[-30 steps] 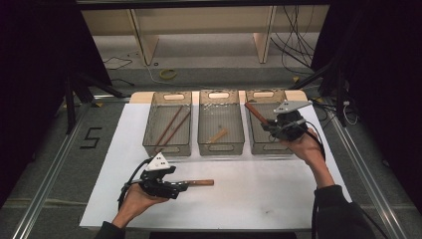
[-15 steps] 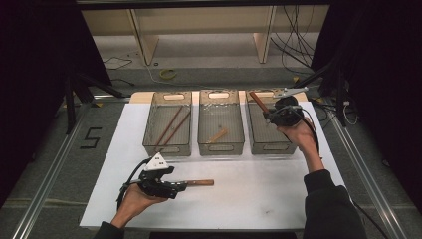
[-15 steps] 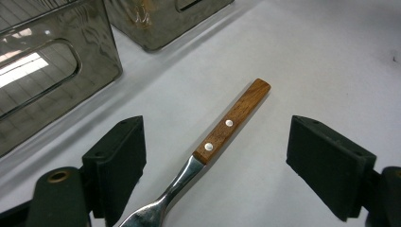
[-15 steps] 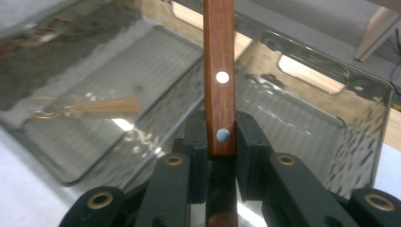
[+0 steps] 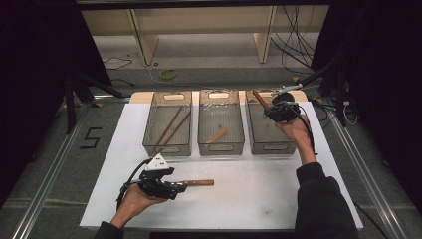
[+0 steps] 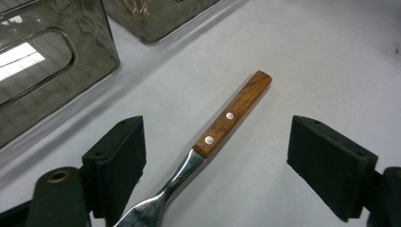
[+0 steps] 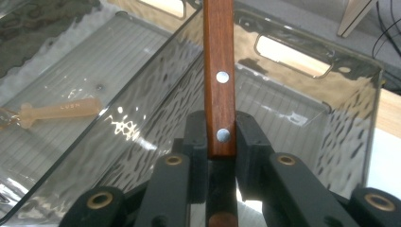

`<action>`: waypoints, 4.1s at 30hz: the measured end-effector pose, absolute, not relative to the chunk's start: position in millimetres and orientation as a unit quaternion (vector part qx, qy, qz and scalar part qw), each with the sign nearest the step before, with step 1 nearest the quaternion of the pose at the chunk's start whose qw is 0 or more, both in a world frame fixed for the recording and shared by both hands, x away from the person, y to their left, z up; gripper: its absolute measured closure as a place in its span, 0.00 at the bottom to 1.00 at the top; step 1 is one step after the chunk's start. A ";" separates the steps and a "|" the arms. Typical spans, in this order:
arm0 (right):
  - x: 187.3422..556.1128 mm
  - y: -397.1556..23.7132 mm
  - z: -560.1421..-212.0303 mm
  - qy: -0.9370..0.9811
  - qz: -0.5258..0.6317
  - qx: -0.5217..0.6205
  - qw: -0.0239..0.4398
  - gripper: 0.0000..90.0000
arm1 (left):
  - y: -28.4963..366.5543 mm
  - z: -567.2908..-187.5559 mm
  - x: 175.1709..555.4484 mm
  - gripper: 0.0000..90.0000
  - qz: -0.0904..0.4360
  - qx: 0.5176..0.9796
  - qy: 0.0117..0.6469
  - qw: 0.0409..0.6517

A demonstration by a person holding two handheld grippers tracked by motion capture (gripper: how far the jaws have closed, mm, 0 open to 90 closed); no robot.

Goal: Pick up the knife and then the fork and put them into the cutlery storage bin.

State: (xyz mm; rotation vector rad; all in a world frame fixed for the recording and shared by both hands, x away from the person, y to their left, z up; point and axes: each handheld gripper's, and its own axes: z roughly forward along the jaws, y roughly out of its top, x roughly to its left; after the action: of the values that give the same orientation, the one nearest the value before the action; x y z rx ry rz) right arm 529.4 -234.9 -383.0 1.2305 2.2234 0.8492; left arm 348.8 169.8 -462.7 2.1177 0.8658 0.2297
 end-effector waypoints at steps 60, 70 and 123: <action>379.0 -215.8 -391.8 0.847 0.405 0.307 0.155 0.41 | 136.9 -460.3 385.1 0.35 0.056 0.931 0.269 0.242; 365.6 -213.0 -402.2 0.850 0.406 0.302 0.145 0.40 | 126.8 -462.5 391.5 0.45 0.040 0.942 0.260 0.208; 364.1 -212.4 -407.3 0.854 0.407 0.296 0.131 0.41 | 119.1 -467.5 379.7 0.85 0.052 0.959 0.194 0.201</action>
State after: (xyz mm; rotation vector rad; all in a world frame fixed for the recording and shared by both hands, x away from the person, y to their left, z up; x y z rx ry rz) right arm 364.1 -212.4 -407.3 0.8579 2.4799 1.1817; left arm 379.7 119.1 -467.5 2.6787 0.5423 0.1444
